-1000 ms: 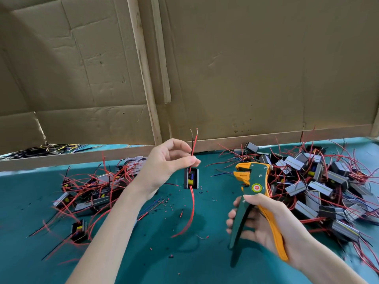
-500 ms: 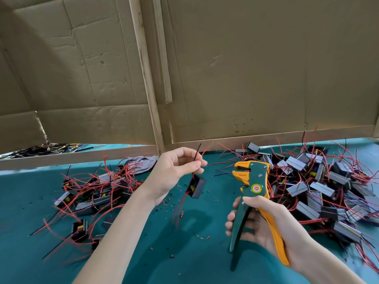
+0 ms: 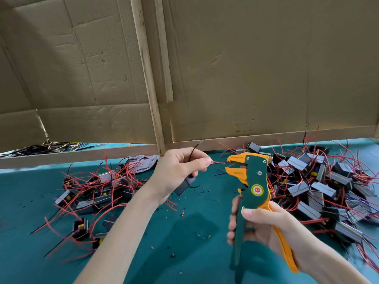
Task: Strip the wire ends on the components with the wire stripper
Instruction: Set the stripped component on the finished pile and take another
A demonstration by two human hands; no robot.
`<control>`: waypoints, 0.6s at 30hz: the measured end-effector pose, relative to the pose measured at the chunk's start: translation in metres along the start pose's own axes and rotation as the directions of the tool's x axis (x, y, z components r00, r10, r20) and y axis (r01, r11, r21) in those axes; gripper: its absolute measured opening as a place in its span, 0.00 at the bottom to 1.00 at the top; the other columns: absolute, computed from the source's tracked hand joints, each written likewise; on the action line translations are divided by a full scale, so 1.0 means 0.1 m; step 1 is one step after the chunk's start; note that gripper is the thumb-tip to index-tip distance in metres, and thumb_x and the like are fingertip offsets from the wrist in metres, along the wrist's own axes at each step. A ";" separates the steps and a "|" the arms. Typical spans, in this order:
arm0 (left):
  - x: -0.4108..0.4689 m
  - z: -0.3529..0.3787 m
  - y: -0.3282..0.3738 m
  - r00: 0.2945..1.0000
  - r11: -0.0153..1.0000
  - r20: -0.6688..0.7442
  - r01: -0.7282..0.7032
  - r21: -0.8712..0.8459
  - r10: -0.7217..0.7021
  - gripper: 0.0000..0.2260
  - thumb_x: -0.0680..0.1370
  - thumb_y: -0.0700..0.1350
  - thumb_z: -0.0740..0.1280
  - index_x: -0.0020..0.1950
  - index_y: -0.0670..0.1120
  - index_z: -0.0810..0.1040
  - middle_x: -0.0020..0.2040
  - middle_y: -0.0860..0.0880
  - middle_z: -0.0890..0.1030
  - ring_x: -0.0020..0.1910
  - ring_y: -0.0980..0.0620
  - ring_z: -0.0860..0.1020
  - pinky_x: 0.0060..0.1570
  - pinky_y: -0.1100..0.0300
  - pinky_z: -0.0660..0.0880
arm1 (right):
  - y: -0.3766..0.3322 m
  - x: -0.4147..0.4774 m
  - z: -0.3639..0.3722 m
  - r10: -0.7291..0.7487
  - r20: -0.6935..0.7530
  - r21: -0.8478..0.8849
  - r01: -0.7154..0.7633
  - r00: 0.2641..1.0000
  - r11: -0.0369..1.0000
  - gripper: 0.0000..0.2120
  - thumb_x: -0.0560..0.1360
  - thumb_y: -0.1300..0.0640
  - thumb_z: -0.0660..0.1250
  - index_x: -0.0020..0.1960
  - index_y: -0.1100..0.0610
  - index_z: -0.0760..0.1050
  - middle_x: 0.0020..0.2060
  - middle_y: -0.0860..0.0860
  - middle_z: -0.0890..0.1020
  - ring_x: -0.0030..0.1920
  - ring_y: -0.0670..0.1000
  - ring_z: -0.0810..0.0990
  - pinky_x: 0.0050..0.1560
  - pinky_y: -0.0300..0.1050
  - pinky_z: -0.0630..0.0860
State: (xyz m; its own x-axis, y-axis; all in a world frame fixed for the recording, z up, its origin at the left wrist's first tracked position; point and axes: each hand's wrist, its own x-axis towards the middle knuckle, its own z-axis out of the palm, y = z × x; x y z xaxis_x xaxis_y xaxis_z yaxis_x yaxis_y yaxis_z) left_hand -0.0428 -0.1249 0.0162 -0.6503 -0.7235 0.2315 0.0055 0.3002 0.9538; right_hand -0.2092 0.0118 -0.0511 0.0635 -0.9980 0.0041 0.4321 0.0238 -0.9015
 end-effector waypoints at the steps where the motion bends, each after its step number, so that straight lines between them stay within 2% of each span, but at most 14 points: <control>1: 0.00 0.00 0.00 1.000 1.000 0.010 0.003 -0.004 -0.003 0.05 0.72 0.44 0.74 0.37 0.50 0.83 0.29 0.54 0.76 0.31 0.55 0.69 0.30 0.66 0.68 | 0.00 0.00 0.01 -0.002 0.005 -0.006 0.002 1.000 1.000 0.14 0.59 0.59 0.76 0.43 0.64 0.81 0.38 0.68 0.78 0.38 0.66 0.81 0.42 0.60 0.80; 4: -0.02 0.02 0.00 1.000 1.000 0.014 0.007 -0.014 -0.007 0.03 0.70 0.46 0.74 0.37 0.49 0.83 0.28 0.53 0.73 0.30 0.55 0.68 0.28 0.66 0.66 | -0.01 -0.02 0.03 -0.012 0.012 -0.027 0.013 1.000 1.000 0.14 0.60 0.60 0.75 0.43 0.64 0.81 0.38 0.68 0.78 0.38 0.66 0.80 0.42 0.60 0.79; 8: -0.03 0.09 -0.01 0.999 0.996 0.041 0.020 -0.082 -0.017 0.07 0.74 0.40 0.71 0.36 0.47 0.81 0.27 0.52 0.71 0.26 0.57 0.67 0.25 0.68 0.64 | 0.00 -0.04 0.03 -0.012 0.038 -0.064 0.015 0.999 0.998 0.13 0.61 0.60 0.76 0.44 0.63 0.81 0.38 0.67 0.79 0.38 0.66 0.81 0.43 0.59 0.79; 12: -0.04 0.16 -0.01 0.998 0.997 0.067 0.020 -0.079 -0.014 0.10 0.75 0.40 0.70 0.35 0.50 0.82 0.27 0.51 0.70 0.27 0.56 0.66 0.26 0.66 0.62 | 0.00 -0.05 0.03 -0.006 0.055 -0.079 0.010 0.998 0.997 0.20 0.58 0.56 0.83 0.45 0.62 0.81 0.38 0.67 0.79 0.39 0.66 0.81 0.44 0.59 0.79; 18: -0.04 0.13 -0.01 0.993 0.997 0.115 0.035 -0.071 -0.027 0.08 0.74 0.41 0.71 0.35 0.50 0.83 0.27 0.51 0.70 0.27 0.55 0.64 0.25 0.66 0.60 | -0.02 -0.07 0.04 -0.003 0.053 -0.092 0.008 0.999 0.996 0.21 0.58 0.55 0.83 0.44 0.63 0.80 0.37 0.68 0.79 0.38 0.67 0.80 0.43 0.60 0.79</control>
State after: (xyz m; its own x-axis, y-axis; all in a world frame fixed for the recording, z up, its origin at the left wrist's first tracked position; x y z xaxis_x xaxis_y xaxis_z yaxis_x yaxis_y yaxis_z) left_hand -0.0501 -0.1143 0.0121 -0.7331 -0.6552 0.1823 0.0362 0.2300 0.9725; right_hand -0.2066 0.0191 -0.0474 0.1101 -0.9935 0.0303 0.3477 0.0100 -0.9376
